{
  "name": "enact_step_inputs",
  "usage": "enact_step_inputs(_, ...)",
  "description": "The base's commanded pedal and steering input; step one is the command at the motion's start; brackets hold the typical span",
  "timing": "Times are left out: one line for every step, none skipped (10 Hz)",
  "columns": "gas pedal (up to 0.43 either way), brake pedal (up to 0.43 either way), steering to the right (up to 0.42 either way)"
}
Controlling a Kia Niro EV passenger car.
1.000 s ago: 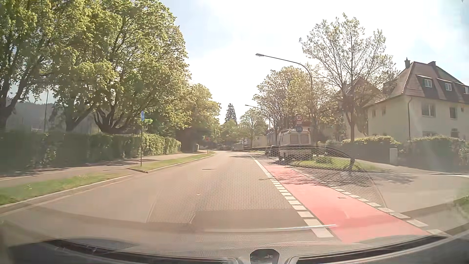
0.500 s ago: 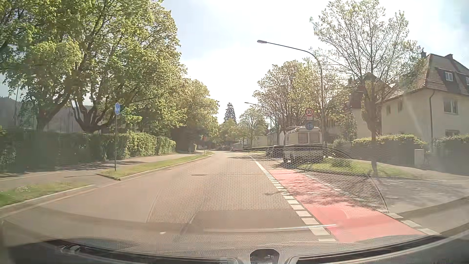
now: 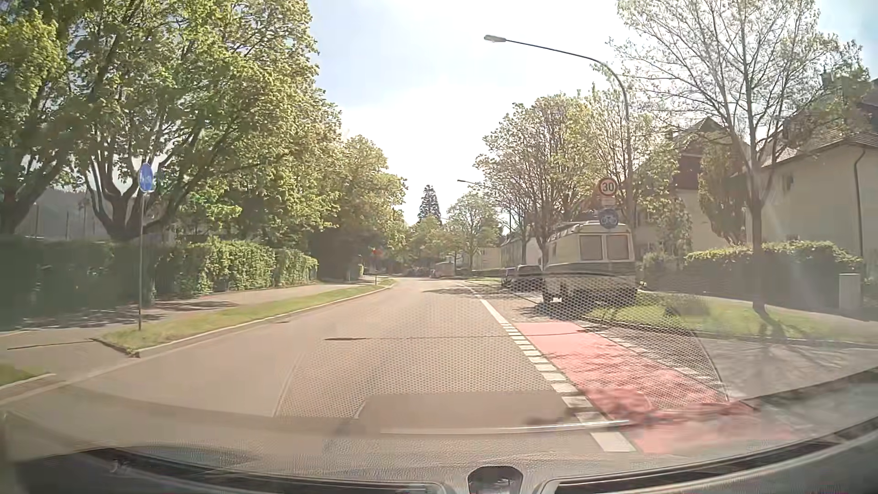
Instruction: Follow the waypoints while adhering to traffic rules and regulations
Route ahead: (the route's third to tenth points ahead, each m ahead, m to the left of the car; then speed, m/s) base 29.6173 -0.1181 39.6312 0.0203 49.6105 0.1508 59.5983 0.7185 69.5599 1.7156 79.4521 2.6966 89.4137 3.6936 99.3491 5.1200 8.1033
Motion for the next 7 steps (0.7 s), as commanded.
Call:
enact_step_inputs(0.047,0.000,0.003)
enact_step_inputs(0.047,0.000,0.003)
enact_step_inputs(0.047,0.000,0.003)
enact_step_inputs(0.047,0.000,0.003)
enact_step_inputs(0.047,0.000,0.003)
enact_step_inputs(0.047,0.000,0.003)
enact_step_inputs(0.047,0.000,0.003)
